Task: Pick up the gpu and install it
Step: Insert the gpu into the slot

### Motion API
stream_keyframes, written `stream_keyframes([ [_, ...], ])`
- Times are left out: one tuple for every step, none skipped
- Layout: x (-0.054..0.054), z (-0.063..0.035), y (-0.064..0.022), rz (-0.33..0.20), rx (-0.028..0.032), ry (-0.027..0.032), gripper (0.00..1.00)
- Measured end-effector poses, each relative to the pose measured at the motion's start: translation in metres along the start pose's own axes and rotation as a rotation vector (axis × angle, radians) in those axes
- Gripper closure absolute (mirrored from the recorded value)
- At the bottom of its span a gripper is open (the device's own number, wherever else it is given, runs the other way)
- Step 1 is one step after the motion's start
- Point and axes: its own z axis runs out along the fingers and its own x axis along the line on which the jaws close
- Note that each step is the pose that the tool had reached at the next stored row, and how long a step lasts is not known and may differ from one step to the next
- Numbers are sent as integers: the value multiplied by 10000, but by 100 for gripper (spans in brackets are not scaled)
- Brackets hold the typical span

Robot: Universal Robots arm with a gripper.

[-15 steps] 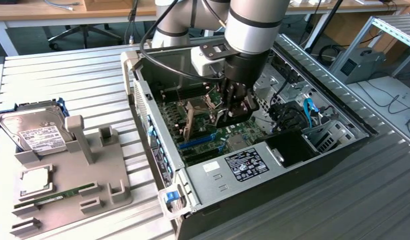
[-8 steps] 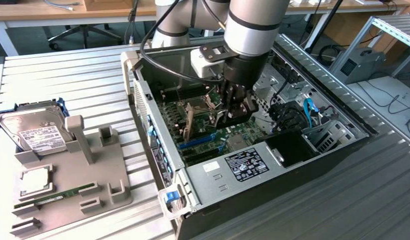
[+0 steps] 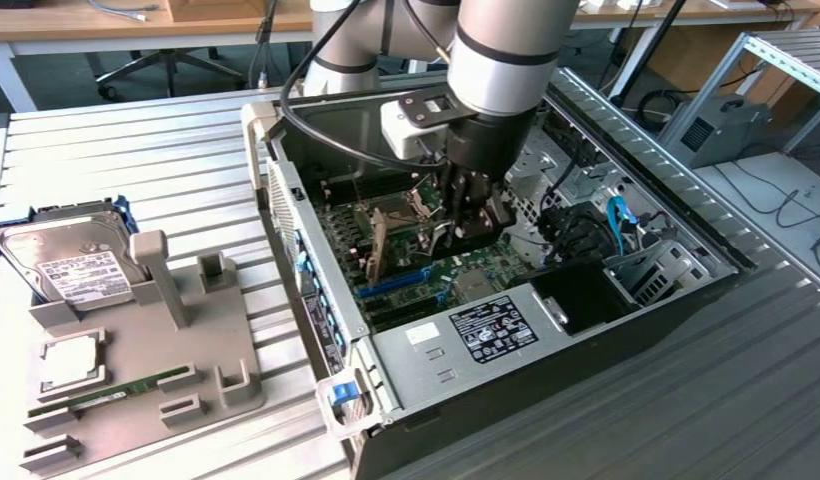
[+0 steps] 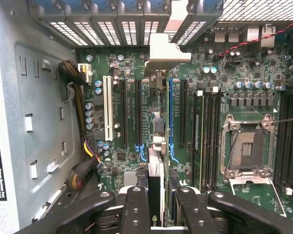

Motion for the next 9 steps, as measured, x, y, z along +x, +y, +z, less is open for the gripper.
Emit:
stream_keyframes([
  [0,3,0,0,0,0,74],
  [0,5,0,0,0,0,74],
  [0,9,0,0,0,0,74],
  [0,11,0,0,0,-1,74],
  [0,14,1,0,0,-1,74],
  [0,16,1,0,0,0,74],
  [0,20,1,0,0,0,74],
  [0,22,1,0,0,0,74],
  [0,25,1,0,0,0,74],
])
